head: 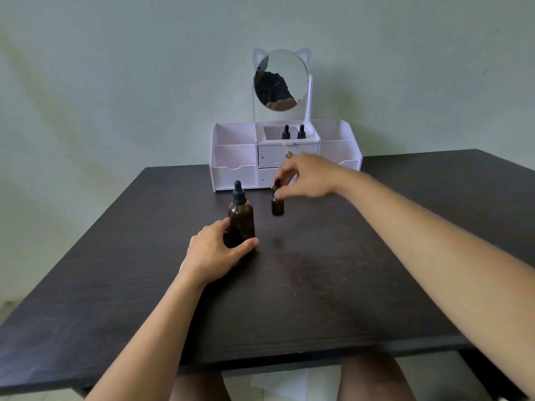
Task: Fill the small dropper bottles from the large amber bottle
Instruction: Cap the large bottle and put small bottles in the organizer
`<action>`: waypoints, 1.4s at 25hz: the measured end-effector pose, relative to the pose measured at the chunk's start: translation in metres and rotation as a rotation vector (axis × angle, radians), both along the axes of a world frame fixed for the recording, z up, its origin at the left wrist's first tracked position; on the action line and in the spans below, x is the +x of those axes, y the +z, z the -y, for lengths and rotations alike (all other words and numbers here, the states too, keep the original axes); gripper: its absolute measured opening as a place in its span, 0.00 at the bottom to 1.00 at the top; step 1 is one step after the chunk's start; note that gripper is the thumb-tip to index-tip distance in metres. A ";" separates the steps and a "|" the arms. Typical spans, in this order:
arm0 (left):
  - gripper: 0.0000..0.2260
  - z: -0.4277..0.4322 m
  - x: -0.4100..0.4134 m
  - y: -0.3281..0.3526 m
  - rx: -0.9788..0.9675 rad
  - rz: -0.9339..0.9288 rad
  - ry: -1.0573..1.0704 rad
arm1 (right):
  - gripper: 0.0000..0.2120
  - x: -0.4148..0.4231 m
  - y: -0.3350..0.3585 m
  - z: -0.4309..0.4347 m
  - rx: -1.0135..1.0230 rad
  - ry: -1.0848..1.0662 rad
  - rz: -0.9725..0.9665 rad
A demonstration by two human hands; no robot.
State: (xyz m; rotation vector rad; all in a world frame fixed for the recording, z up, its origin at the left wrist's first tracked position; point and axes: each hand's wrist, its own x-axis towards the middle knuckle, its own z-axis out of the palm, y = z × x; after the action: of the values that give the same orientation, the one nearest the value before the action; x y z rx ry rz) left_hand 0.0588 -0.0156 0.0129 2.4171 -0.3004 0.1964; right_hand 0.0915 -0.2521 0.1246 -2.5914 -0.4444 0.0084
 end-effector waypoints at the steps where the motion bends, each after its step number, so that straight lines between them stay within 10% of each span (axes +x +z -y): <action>1: 0.21 0.000 0.001 -0.001 0.002 -0.001 -0.003 | 0.13 0.010 0.014 0.001 0.011 -0.047 0.051; 9: 0.20 -0.003 0.009 -0.008 0.011 0.019 -0.021 | 0.12 0.107 0.054 -0.012 0.029 -0.383 0.504; 25: 0.22 -0.005 0.016 -0.013 0.019 0.034 -0.038 | 0.14 0.166 0.026 -0.020 -0.164 -0.510 0.242; 35: 0.20 -0.003 0.012 -0.007 0.030 0.033 -0.028 | 0.15 0.001 -0.066 0.000 -0.065 -0.313 0.184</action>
State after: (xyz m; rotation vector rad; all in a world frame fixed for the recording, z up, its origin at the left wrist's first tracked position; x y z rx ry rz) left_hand 0.0703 -0.0128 0.0056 2.4398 -0.3541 0.2209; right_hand 0.0927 -0.2523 0.0586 -2.7098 -0.0992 -0.3305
